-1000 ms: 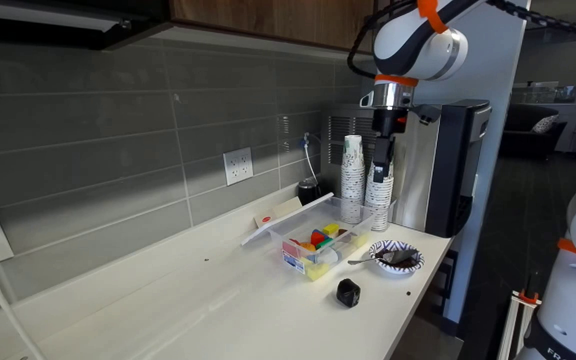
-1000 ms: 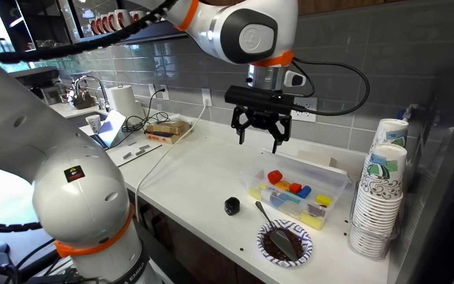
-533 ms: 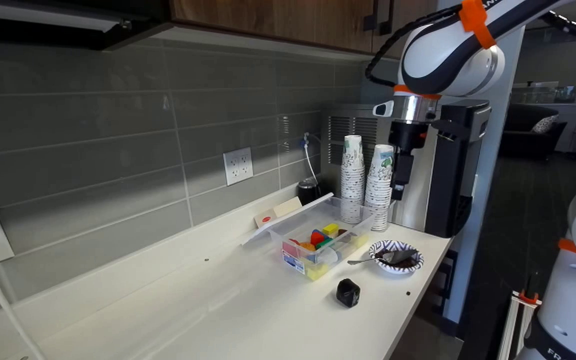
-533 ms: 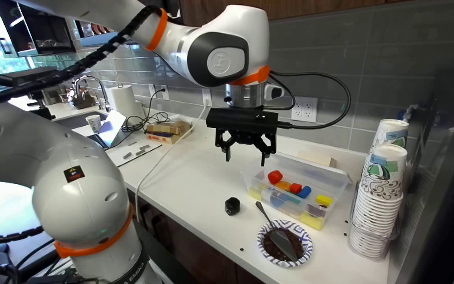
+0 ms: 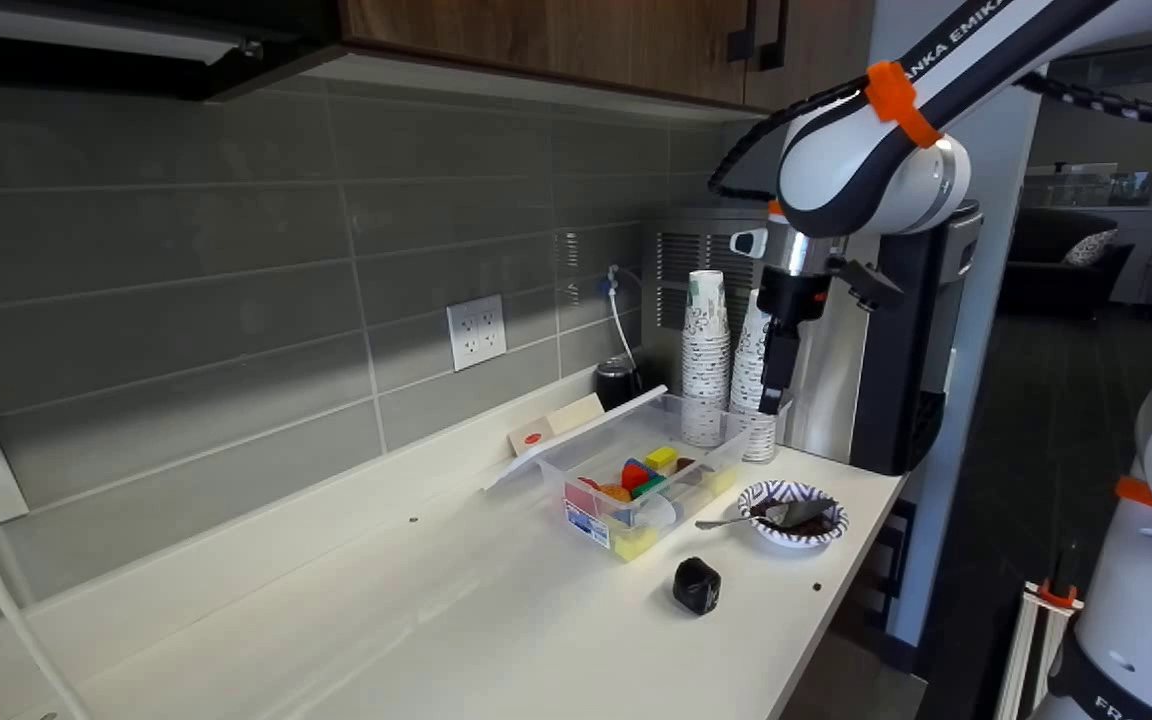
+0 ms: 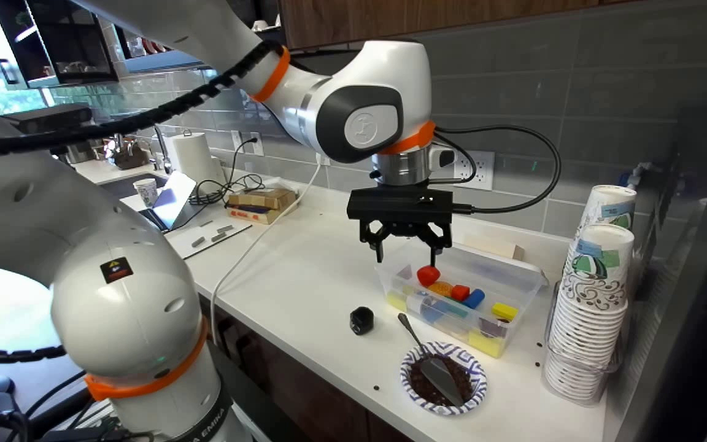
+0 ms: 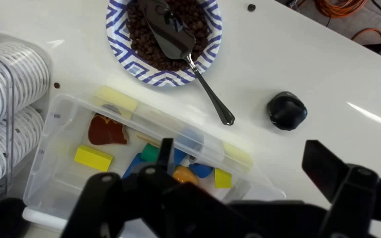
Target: Use the spatula to stir the contents in the bowl
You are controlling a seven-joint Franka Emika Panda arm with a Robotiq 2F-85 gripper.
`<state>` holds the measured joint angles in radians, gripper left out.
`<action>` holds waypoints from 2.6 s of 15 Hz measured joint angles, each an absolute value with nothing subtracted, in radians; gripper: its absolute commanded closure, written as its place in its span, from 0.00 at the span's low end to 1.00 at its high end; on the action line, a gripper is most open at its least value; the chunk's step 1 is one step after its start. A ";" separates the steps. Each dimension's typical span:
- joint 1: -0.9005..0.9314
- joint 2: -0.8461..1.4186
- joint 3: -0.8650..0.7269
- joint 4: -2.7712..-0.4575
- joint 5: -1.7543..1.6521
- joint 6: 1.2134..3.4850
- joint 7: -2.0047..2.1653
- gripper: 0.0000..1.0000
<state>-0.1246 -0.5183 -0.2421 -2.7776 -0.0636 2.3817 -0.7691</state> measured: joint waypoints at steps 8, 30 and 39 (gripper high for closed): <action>-0.124 -0.262 -0.223 -2.777 -0.094 2.550 -0.756 0.00; -0.107 0.205 -0.075 -2.774 -0.137 3.111 -0.543 0.08; -0.094 0.296 -0.098 -2.775 -0.186 3.279 -0.476 0.88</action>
